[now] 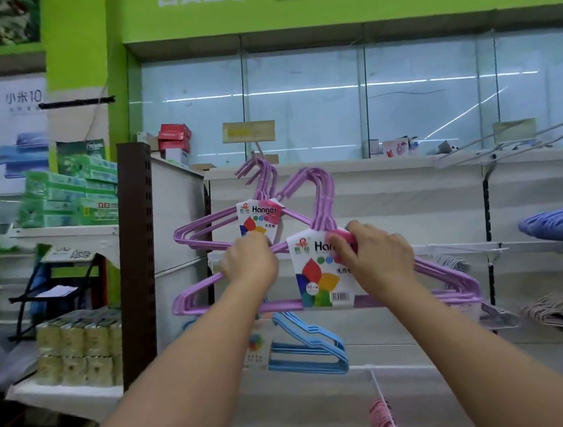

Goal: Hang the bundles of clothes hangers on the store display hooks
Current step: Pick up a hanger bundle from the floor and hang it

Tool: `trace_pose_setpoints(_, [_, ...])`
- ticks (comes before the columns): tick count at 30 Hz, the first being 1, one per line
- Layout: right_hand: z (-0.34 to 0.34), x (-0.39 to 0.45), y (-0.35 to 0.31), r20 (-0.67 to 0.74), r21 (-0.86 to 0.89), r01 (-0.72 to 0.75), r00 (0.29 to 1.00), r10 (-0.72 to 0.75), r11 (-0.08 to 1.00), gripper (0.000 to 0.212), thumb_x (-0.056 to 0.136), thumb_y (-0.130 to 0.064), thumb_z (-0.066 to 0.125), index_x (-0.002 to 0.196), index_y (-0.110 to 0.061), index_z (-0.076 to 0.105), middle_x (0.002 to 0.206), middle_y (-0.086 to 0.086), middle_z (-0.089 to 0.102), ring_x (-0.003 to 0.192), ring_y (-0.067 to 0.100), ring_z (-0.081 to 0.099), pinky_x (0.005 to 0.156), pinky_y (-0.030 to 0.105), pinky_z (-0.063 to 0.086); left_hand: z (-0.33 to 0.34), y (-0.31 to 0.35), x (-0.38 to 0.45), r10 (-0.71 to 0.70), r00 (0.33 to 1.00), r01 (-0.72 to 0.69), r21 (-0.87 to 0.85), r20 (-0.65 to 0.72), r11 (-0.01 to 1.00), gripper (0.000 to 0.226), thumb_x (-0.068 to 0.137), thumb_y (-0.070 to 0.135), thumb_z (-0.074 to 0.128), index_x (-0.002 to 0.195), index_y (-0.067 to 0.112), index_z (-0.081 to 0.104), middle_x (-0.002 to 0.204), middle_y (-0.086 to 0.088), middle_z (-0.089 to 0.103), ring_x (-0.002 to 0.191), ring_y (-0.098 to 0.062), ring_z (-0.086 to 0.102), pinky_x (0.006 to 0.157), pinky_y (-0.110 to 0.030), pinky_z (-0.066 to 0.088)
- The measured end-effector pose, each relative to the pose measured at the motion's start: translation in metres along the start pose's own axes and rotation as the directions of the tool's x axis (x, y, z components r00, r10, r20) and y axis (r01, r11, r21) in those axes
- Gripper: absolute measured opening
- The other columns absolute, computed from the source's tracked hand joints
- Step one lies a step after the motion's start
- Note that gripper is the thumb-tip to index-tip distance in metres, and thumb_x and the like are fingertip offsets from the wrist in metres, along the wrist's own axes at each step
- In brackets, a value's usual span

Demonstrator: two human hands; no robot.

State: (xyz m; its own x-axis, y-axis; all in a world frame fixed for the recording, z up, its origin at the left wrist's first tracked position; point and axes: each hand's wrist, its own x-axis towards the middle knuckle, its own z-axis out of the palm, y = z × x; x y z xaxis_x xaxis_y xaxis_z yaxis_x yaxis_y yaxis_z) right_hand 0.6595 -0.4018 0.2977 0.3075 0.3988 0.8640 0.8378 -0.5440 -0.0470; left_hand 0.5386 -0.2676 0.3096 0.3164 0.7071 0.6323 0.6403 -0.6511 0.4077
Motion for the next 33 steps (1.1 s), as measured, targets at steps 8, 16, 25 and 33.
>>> trace_pose_setpoints(8, [0.012,0.052,-0.021,-0.016,0.115,-0.161,0.986,0.164,0.980,0.054,0.090,-0.067,0.031,0.080,-0.021,0.058,0.074,0.000,0.057,0.070,0.023,0.051,0.065,0.030,0.033,-0.039,-0.018,0.042,0.324,0.945,-0.323,-0.042,0.031,0.946,0.017,0.087,0.028,0.054,0.100,0.036,0.061,0.101,0.002,0.066,0.096,-0.024,0.060,0.071,-0.032,0.044])
trace_pose_setpoints(16, [0.056,0.099,-0.041,0.060,0.224,-0.255,0.967,0.247,0.941,0.052,0.090,-0.066,0.034,0.082,-0.023,0.062,0.079,-0.001,0.064,0.074,0.023,0.054,0.068,0.030,0.038,-0.004,-0.029,0.104,0.367,0.923,-0.356,0.104,-0.116,0.929,0.021,0.099,0.028,0.036,0.100,0.026,0.057,0.103,-0.001,0.067,0.096,-0.026,0.059,0.071,-0.032,0.032])
trace_pose_setpoints(25, [0.097,0.144,-0.053,-0.015,0.239,-0.371,0.923,0.385,0.897,0.057,0.090,-0.068,0.033,0.078,-0.018,0.057,0.074,0.001,0.060,0.074,0.027,0.053,0.077,0.034,0.041,0.012,-0.028,0.174,0.420,0.890,-0.411,0.085,-0.181,0.908,0.018,0.097,0.025,0.044,0.109,0.025,0.058,0.108,-0.002,0.065,0.101,-0.024,0.057,0.078,-0.034,0.031])
trace_pose_setpoints(33, [0.106,0.164,-0.068,-0.016,0.284,-0.335,0.935,0.354,0.898,0.056,0.088,-0.071,0.035,0.080,-0.021,0.059,0.077,-0.001,0.063,0.075,0.025,0.054,0.077,0.033,0.039,0.025,-0.046,0.202,0.400,0.859,-0.411,0.035,-0.320,0.911,0.025,0.098,0.028,0.042,0.115,0.030,0.060,0.102,-0.002,0.068,0.093,-0.024,0.059,0.075,-0.032,0.035])
